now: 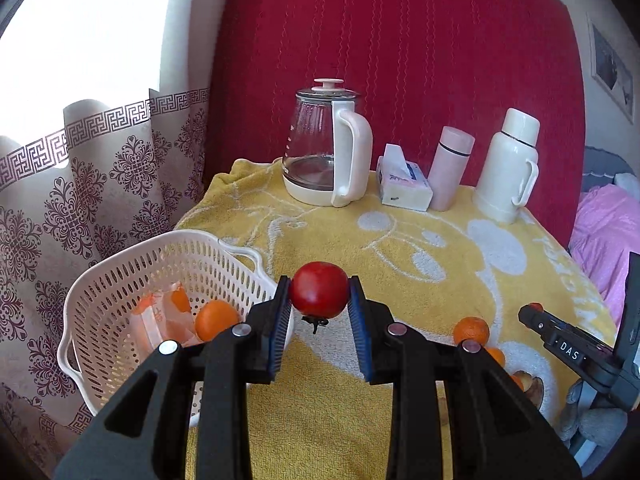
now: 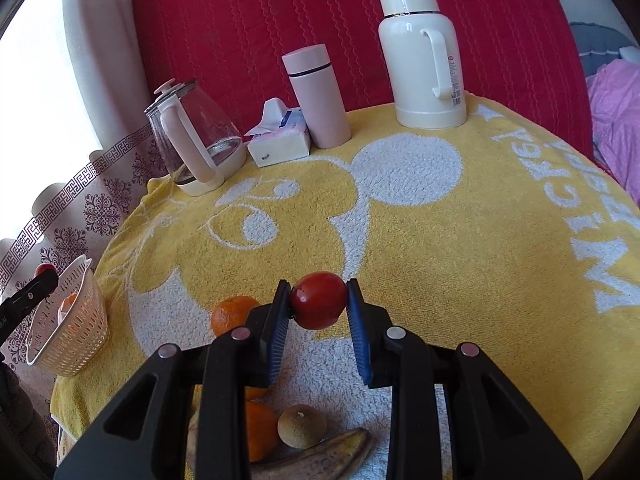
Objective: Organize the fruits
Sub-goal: 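Drop the red tomato into the white basket with the left tool, then carry the red tomato to the white basket and release it with the right tool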
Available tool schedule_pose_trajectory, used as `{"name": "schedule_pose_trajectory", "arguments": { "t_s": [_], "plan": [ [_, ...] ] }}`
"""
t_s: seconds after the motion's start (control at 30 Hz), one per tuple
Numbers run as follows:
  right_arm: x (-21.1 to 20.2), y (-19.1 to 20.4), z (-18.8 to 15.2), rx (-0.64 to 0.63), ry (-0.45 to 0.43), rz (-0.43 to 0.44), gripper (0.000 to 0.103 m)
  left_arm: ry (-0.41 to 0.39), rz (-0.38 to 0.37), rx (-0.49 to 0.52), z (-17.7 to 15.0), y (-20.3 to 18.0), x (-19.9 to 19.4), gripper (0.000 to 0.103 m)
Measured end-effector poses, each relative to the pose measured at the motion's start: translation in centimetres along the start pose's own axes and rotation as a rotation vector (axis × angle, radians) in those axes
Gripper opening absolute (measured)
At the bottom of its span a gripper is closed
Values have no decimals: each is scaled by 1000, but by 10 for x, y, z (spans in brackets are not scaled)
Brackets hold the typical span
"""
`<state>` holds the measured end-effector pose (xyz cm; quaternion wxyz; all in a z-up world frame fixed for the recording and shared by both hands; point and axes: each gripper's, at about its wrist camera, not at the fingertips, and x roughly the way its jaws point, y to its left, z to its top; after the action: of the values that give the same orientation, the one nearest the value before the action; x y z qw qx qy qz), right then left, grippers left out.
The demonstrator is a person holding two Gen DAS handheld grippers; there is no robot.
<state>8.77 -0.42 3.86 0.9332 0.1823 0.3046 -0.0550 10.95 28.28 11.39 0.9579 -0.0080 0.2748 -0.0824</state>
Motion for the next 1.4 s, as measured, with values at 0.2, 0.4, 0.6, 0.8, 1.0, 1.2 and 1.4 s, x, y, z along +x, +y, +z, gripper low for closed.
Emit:
{"name": "schedule_pose_trajectory", "arguments": {
  "t_s": [0.2,0.4,0.6,0.8,1.0,1.2,1.4],
  "plan": [
    [1,2,-1,-8,4,-2,28,-11,47,-47,7,23,-3,29],
    [2,2,-1,-8,7,-2,29,-17,114,-73,10,39,-2,29],
    [2,2,-1,-8,8,-3,28,-10,147,-100,12,51,0,31],
    [2,1,-1,-7,8,-4,29,-31,165,-129,13,55,-3,79],
    [2,1,-1,-6,8,-4,29,-38,176,-137,13,57,-3,87],
    [2,1,-1,-7,8,-3,29,-43,187,-132,13,56,-2,96],
    [1,0,-1,-3,6,-3,29,-33,192,-123,13,55,0,97]
  ]
}}
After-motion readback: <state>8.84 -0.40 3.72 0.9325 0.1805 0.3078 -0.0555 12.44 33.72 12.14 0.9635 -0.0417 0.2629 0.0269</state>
